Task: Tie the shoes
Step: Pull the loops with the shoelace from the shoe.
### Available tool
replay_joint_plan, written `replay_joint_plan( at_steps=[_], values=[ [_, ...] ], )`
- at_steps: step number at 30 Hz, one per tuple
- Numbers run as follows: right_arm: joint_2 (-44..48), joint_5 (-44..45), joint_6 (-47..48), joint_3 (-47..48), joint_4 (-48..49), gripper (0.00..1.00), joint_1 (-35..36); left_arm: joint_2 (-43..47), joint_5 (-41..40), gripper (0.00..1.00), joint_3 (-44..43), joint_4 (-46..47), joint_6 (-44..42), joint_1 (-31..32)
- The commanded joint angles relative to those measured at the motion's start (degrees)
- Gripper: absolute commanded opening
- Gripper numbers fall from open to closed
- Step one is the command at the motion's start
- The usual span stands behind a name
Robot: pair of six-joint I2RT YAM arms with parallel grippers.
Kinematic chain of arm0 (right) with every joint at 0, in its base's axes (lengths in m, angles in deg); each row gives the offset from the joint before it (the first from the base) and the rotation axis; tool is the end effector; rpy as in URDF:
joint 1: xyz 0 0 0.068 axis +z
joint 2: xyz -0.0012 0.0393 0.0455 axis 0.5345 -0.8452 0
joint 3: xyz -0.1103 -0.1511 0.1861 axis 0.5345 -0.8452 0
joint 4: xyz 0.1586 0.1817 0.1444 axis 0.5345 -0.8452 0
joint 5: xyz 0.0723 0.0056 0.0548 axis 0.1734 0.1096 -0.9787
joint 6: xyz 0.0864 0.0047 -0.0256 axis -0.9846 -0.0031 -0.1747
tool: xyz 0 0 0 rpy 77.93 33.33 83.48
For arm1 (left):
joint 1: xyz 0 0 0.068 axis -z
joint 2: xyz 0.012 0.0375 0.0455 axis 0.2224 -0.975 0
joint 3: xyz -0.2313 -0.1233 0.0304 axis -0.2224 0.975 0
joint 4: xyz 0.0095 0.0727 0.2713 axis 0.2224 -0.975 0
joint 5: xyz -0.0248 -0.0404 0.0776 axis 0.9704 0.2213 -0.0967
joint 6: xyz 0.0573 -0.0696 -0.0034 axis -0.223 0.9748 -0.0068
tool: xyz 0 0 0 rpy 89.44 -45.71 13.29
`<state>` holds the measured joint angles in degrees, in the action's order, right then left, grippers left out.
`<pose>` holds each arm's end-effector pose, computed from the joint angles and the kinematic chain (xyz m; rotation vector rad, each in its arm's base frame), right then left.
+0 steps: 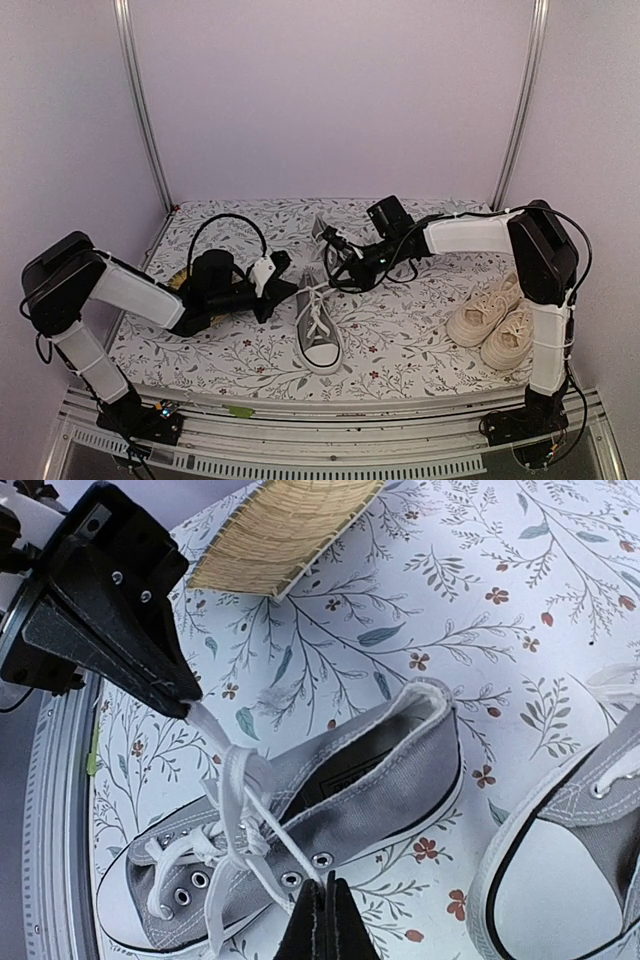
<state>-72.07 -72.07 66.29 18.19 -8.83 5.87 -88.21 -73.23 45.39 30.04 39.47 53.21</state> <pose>0.3463 0.3389 0.1297 -1.3874 1.9966 1.0345 0.2630 -0.2534 0.1122 1.0243 1.6441 -0.6072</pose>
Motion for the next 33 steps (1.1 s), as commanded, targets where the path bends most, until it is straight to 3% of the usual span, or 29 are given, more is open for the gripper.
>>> replay_joint_plan(
  at_steps=[1, 11, 33],
  values=[
    [3.3, 5.1, -2.1, -2.9, 2.4, 0.00, -0.4, 2.6, -1.7, 0.00, 3.7, 4.0, 9.5, -0.3],
    [8.0, 11.0, -4.7, -12.6, 4.0, 0.01, -0.4, 2.9, -5.2, 0.00, 7.4, 1.4, 17.2, -2.2],
    [3.9, 10.7, -8.5, -17.8, 7.9, 0.01, -1.6, -2.9, -8.8, 0.00, 5.9, -4.0, 20.8, -5.5]
  ],
)
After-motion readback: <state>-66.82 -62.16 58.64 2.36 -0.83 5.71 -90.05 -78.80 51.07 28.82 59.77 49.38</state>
